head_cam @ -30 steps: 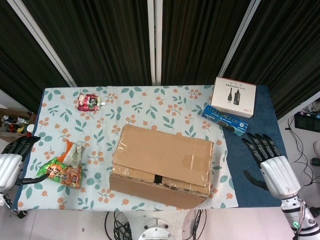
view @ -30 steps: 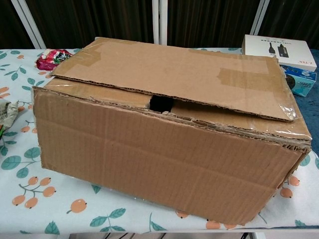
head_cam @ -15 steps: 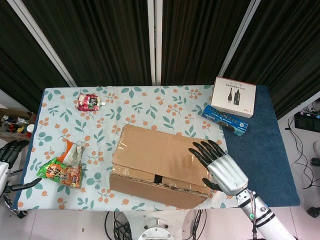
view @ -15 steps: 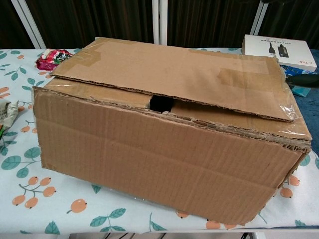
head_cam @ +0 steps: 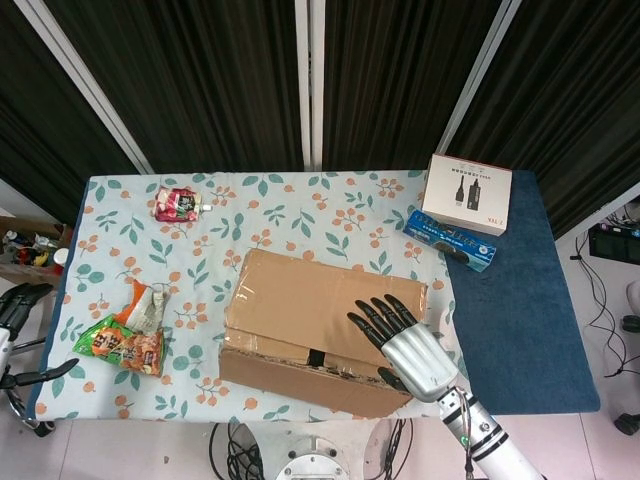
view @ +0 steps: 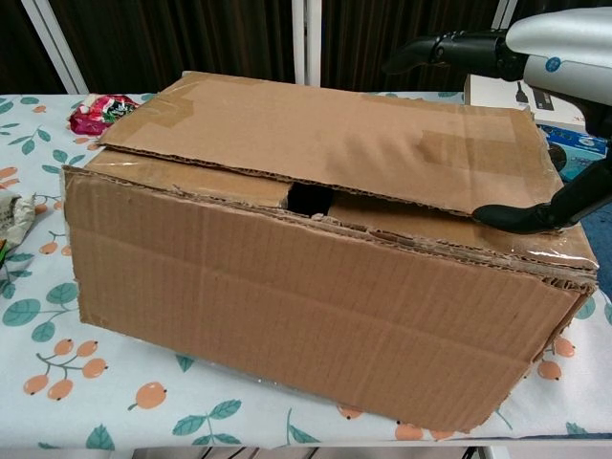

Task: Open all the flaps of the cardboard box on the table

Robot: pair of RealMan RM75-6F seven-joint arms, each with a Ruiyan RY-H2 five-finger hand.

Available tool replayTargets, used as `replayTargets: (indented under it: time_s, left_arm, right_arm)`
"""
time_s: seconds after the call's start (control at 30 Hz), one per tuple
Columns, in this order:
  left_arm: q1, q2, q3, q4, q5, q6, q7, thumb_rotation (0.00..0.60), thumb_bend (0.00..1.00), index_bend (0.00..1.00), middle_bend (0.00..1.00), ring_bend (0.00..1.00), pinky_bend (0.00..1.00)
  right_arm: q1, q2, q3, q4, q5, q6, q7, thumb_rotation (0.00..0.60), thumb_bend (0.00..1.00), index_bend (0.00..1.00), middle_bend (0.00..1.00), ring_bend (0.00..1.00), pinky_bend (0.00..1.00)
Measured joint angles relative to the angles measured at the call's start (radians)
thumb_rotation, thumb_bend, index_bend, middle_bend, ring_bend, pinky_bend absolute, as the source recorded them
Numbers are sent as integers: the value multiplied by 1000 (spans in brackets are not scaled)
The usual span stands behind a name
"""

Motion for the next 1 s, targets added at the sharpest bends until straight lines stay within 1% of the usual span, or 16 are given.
replayTargets:
  time_s: [0.23, 0.5, 0.77, 0.87, 0.97, 1.0]
  left_arm:
    - [3, 7, -3, -1, 0, -3, -1, 422, 0, 107, 136, 80, 168]
    - [4, 3, -4, 3, -2, -9, -6, 421, 0, 107, 136, 80, 168]
    - [7, -4, -5, 14, -3, -10, -16, 421, 0, 106, 136, 80, 168]
    - [10, -5, -7, 19, -5, -8, -21, 421, 0, 107, 136, 80, 168]
    - [11, -6, -8, 22, -5, -6, -24, 421, 0, 107, 136, 80, 168]
    - [12, -7, -8, 22, -5, -6, -25, 421, 0, 107, 136, 80, 168]
  right_arm:
    - [11, -32, -14, 22, 14, 9, -12, 600, 183, 0, 0, 0, 0]
    - [17, -47, -21, 44, 29, 15, -5, 600, 184, 0, 0, 0, 0]
    - [19, -58, -15, 69, 12, 53, -33, 600, 192, 0, 0, 0, 0]
    - [19, -58, -11, 72, 1, 67, -36, 600, 224, 0, 0, 0, 0]
    - [19, -56, -7, 73, -12, 81, -43, 600, 311, 0, 0, 0, 0]
    - [18, -54, -6, 73, -16, 85, -45, 600, 320, 0, 0, 0, 0]
